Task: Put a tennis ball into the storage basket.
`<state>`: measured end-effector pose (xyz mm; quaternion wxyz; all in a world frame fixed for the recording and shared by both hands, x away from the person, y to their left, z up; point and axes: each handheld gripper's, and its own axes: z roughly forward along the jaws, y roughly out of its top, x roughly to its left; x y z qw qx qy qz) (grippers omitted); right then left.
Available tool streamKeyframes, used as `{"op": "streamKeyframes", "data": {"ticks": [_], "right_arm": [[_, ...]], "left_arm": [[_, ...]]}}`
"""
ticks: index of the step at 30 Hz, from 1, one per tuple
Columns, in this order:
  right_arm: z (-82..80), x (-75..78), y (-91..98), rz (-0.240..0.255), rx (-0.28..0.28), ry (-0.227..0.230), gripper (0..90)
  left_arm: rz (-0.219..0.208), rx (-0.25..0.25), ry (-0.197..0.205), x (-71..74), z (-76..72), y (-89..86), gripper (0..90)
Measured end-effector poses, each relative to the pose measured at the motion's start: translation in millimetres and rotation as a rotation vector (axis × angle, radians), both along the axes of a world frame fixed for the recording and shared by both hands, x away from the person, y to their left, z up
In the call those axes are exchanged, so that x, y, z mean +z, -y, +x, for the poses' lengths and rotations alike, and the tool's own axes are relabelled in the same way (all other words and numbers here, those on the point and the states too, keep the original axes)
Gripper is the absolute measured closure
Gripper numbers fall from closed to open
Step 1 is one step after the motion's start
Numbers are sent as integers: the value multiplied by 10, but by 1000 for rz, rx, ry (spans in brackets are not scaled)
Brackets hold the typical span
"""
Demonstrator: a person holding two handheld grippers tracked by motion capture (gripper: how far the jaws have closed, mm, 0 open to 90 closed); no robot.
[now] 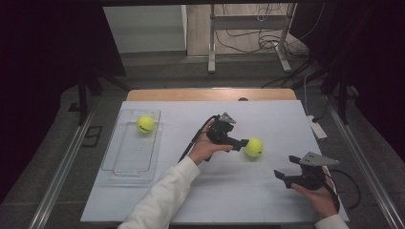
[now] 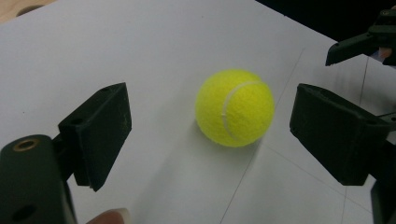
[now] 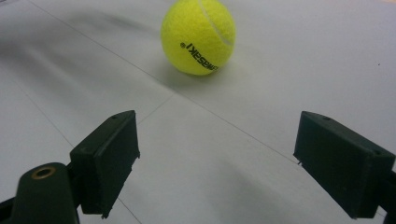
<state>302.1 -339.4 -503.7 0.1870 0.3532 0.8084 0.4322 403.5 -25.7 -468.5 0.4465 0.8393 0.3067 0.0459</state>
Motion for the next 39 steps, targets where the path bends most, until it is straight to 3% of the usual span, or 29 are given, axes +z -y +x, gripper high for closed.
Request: {"op": "streamKeyframes", "data": {"ticks": [39], "right_arm": [[3, -6, 0, -2, 2, -1, 140]], "left_arm": [[11, -39, -45, -150, 80, 291, 128]]}}
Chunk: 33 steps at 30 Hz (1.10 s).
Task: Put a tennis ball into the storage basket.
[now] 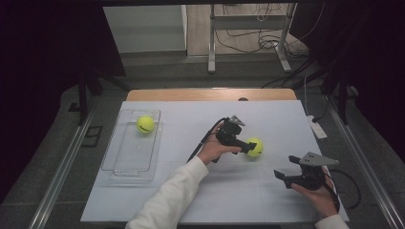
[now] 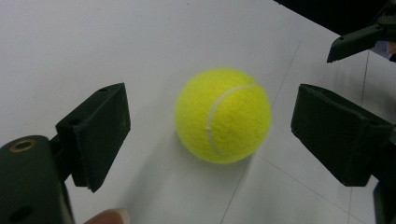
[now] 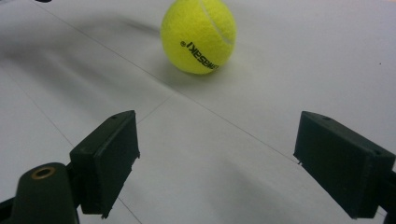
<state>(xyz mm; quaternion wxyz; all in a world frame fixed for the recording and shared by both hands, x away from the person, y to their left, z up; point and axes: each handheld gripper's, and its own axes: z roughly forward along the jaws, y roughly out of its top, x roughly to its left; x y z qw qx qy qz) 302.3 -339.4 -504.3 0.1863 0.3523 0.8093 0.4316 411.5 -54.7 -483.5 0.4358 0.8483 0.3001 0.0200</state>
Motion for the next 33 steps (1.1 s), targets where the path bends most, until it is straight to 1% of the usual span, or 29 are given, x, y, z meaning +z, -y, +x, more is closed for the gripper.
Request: {"op": "streamKeyframes", "data": {"ticks": [7, 11, 24, 28, 33], "right_arm": [[1, -1, 3, 0, 0, 0, 140], [0, -1, 1, 0, 1, -1, 140], [1, -2, 3, -1, 1, -1, 140], [1, -3, 2, -1, 1, -1, 140], [2, -2, 4, -2, 1, 0, 140]], "left_arm": [[7, -14, -14, -51, 14, 86, 122], [8, -10, -18, -70, 19, 118, 118], [29, -27, -34, -181, 44, 231, 112], [36, -29, -44, -227, 66, 261, 111], [37, -28, -50, -263, 80, 294, 112]]}}
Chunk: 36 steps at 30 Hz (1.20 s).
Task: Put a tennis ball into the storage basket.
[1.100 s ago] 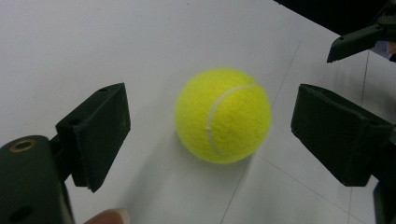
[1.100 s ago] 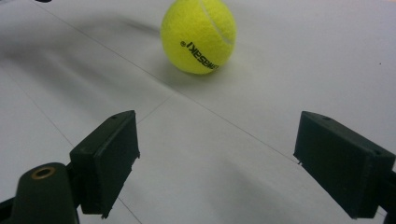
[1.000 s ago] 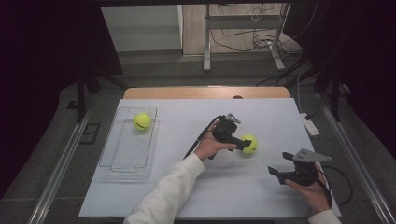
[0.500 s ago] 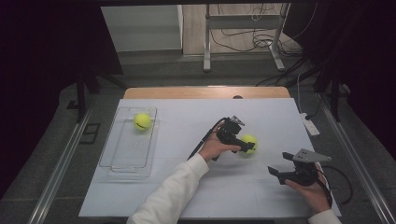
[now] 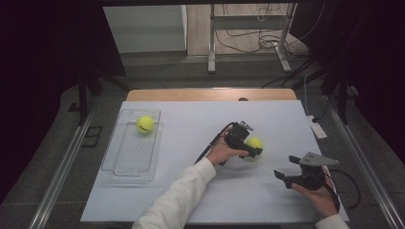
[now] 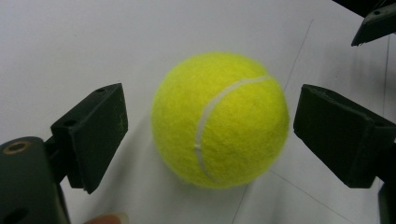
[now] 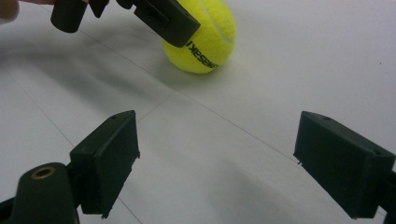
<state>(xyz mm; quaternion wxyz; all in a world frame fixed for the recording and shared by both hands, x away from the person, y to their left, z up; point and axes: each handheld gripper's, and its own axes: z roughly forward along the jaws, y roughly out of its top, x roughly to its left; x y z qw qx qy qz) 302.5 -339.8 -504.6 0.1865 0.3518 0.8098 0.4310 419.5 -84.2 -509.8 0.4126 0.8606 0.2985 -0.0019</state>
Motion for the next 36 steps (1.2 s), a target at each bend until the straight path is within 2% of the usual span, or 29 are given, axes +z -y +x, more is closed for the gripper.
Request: {"op": "streamKeyframes", "data": {"ticks": [9, 14, 17, 21, 31, 36], "right_arm": [[1, 0, 1, 0, 0, 1, 140], [-1, 1, 3, 0, 0, 1, 140], [-1, 1, 3, 1, -1, 2, 140], [-2, 2, 3, 1, -1, 2, 140], [-4, 5, 6, -1, -4, 3, 140], [-6, 7, 7, -1, -6, 3, 140]], "left_arm": [[20, -7, 3, -43, 1, 55, 138], [13, -12, 6, -33, -6, 61, 258], [31, -18, 22, -20, -22, 68, 264], [34, -15, 35, -4, -34, 68, 266], [5, -6, 47, 91, -62, 17, 267], [9, -2, 59, 158, -92, -25, 267]]}}
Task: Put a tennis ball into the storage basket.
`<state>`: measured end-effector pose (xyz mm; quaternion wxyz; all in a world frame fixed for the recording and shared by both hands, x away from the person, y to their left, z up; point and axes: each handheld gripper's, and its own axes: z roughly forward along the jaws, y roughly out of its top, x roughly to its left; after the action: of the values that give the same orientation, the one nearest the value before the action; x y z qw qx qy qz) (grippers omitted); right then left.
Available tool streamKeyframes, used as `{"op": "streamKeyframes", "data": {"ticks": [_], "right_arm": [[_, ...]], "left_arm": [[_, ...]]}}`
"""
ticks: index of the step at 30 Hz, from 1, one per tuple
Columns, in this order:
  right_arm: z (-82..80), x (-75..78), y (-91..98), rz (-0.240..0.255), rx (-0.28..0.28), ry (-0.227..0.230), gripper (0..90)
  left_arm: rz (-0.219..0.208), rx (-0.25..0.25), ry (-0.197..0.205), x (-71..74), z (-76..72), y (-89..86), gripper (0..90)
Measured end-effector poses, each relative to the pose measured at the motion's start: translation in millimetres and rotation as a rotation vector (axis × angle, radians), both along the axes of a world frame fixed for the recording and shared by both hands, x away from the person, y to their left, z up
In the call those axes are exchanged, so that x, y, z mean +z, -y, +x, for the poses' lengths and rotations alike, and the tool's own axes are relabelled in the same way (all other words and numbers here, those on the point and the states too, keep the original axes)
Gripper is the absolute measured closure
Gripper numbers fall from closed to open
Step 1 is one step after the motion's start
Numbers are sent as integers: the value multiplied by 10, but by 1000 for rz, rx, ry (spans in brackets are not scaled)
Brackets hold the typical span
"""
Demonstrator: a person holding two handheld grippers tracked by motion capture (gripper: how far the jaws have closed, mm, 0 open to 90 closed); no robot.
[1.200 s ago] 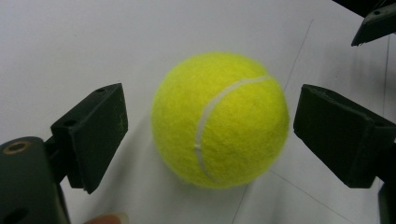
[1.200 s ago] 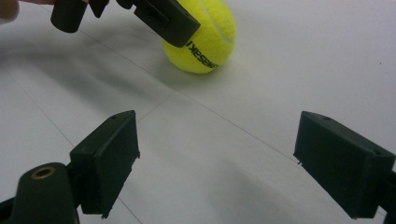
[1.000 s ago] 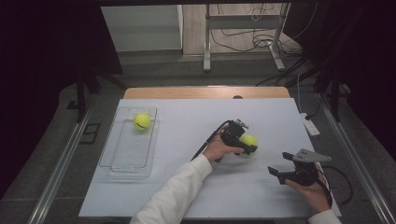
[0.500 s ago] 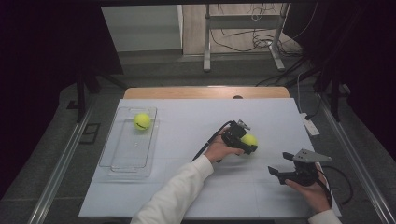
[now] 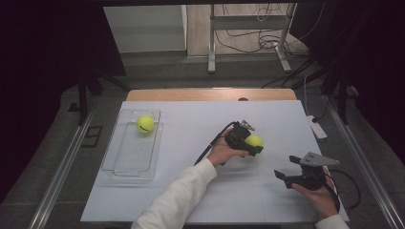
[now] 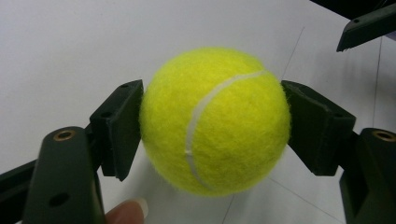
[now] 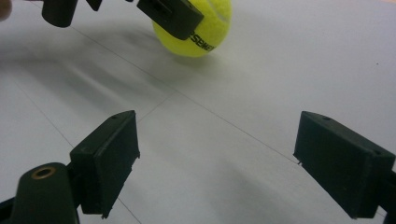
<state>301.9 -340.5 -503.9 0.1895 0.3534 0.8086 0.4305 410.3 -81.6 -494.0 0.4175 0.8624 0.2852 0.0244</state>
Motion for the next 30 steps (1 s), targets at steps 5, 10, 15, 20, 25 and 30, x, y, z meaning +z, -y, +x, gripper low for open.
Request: {"op": "streamKeyframes", "data": {"ticks": [5, 10, 15, 20, 25, 30], "right_arm": [[1, -1, -2, -1, -1, 0, 141], [2, -3, -3, 1, -3, 0, 140], [-1, 0, 0, 0, -3, 0, 141], [1, -1, -1, -1, -3, 0, 141], [0, -1, -1, -1, -3, 0, 141], [2, -4, -3, 1, -2, 0, 141]], "left_arm": [[-5, 6, 8, 39, -8, -38, 267], [-13, 11, 12, 65, -24, -65, 268], [-20, 10, 19, 97, -34, -89, 268], [-27, 8, 32, 129, -45, -115, 268], [-38, 13, 36, 152, -55, -154, 267], [-46, 18, 38, 169, -60, -188, 268]]}}
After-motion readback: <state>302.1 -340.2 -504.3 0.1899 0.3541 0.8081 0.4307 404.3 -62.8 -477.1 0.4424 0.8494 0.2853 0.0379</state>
